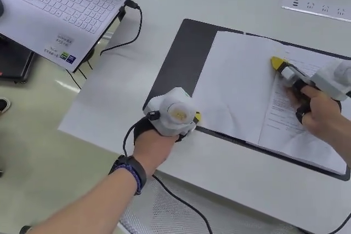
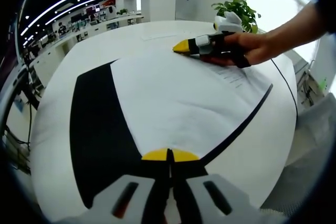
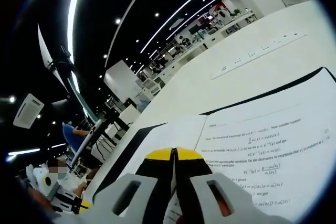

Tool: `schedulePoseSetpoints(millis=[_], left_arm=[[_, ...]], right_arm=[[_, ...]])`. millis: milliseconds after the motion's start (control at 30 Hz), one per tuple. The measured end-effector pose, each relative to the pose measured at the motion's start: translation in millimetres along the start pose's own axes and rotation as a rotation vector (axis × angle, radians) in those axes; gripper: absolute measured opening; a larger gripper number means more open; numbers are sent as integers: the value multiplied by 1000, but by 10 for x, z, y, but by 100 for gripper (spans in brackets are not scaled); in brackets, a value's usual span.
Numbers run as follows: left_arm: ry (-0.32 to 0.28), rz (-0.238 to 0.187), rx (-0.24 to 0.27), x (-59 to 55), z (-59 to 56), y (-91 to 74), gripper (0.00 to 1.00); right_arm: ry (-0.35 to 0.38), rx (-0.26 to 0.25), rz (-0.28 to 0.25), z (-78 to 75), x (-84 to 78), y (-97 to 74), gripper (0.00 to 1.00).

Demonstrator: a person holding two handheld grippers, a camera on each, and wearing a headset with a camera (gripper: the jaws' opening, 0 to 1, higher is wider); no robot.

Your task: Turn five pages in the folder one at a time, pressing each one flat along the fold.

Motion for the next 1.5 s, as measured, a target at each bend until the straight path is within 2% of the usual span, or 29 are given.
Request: schedulePoseSetpoints(millis=[233, 300, 667, 1400, 1500], left_arm=[[-4, -5, 1, 0, 3, -1, 0], [-4, -5, 0, 0, 3, -2, 0], [-8, -10, -1, 2, 8, -6, 0], [-19, -22, 1, -4, -2, -19, 0], [-18, -21, -2, -5, -4, -22, 0]], right_arm=[[1, 19, 17, 230, -115, -201, 0], [4, 24, 20, 212, -166, -239, 0], [-14, 61, 56, 489, -370, -502, 0], [-39, 150, 147, 924, -742, -822, 0], [-35, 154, 151, 925, -777, -853, 0]])
Point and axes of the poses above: the centre of the closed fingertips' face, and the gripper's own axes: y roughly forward along the fingers, z roughly to its left, x roughly out of its top, the point moved 1 cm from there along -y, roughly backward along the fingers, and after that the axes turned 13 degrees about -y, right-handed, at the moved point
